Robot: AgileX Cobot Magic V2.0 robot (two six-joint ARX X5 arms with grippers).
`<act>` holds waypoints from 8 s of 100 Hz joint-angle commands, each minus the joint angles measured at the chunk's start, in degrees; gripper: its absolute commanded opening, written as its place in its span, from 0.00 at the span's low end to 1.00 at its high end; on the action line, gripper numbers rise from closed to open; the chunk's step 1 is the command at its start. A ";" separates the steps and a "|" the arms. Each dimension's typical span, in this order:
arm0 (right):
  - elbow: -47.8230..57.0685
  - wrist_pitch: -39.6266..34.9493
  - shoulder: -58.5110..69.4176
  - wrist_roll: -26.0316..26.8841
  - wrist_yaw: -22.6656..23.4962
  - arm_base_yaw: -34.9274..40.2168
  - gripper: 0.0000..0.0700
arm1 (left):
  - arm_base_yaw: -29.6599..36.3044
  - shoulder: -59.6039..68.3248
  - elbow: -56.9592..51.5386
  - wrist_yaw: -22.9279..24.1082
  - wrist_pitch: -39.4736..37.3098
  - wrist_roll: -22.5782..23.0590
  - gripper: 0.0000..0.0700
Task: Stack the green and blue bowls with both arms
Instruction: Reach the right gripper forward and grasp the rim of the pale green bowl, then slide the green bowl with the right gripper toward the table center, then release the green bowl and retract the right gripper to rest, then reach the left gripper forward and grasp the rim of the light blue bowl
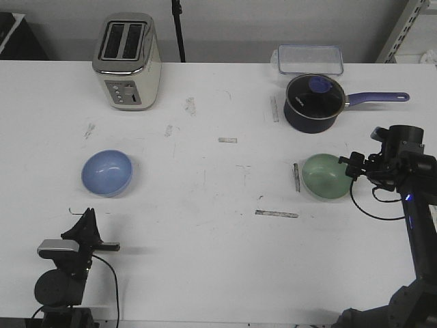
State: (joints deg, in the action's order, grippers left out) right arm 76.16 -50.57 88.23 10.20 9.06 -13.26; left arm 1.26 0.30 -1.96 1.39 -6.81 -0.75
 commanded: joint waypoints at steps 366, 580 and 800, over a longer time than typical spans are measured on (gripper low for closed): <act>1.25 14.75 13.75 21.94 -8.48 42.34 0.10 | 0.04 -0.11 1.29 0.13 -0.72 0.04 0.00; -54.12 46.53 -69.46 -6.99 -13.11 15.54 0.01 | 0.04 -0.11 1.29 0.13 -0.72 0.04 0.00; -54.10 47.69 -75.82 -7.02 -13.53 15.54 0.01 | -0.04 62.62 -58.86 -0.17 29.03 -0.22 0.00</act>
State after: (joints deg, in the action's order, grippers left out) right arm 21.85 -3.60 12.71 2.46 -4.34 2.22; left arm 1.32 59.37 -57.74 1.30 21.23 0.47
